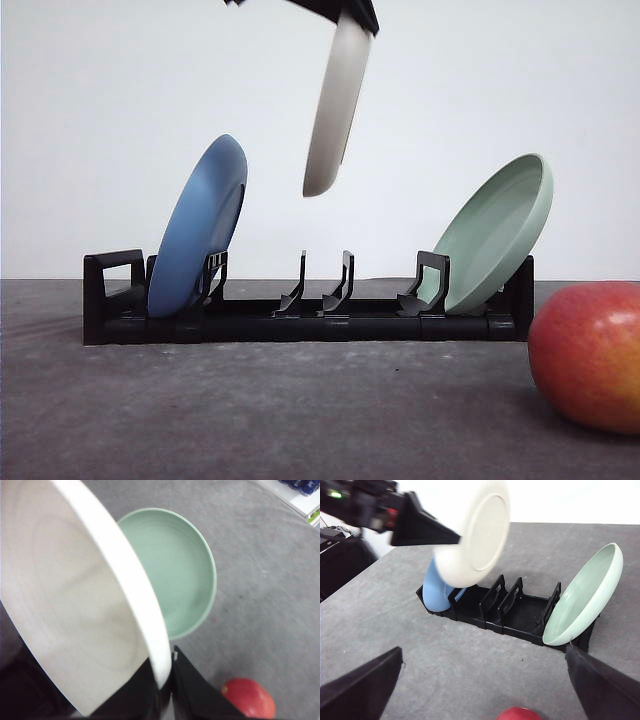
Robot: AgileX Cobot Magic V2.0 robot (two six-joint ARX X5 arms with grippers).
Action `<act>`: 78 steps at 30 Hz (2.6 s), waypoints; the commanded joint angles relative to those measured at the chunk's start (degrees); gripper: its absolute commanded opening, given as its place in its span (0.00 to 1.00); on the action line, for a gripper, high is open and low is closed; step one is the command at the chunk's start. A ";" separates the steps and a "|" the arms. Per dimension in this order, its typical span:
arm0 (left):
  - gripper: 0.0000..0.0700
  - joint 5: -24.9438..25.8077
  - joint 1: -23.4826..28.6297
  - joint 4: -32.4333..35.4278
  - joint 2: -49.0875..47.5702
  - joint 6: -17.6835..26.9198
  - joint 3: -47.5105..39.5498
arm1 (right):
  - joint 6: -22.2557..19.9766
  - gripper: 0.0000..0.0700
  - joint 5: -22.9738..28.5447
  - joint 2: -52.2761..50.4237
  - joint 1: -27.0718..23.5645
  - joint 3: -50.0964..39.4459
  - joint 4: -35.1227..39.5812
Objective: Place pomegranate in white plate
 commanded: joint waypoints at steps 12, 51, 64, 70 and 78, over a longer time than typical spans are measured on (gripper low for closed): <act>0.00 -10.64 -11.09 -19.84 -9.48 5.26 1.51 | -0.50 0.95 0.04 0.15 -0.07 0.90 0.57; 0.00 -34.32 -32.42 -7.03 11.02 -0.83 -30.88 | -0.43 0.95 -0.07 0.15 -0.07 0.90 0.57; 0.86 -34.52 -32.25 -6.84 9.73 -3.87 -30.58 | 0.02 0.95 -0.07 0.15 -0.07 0.90 0.57; 0.86 -35.45 -32.27 -7.02 3.20 -7.49 -30.58 | 0.96 0.95 -0.09 0.20 0.35 0.90 0.57; 0.85 -35.47 -32.27 -7.30 -13.42 -11.73 -30.58 | 3.58 0.95 -0.15 1.93 0.44 0.90 0.39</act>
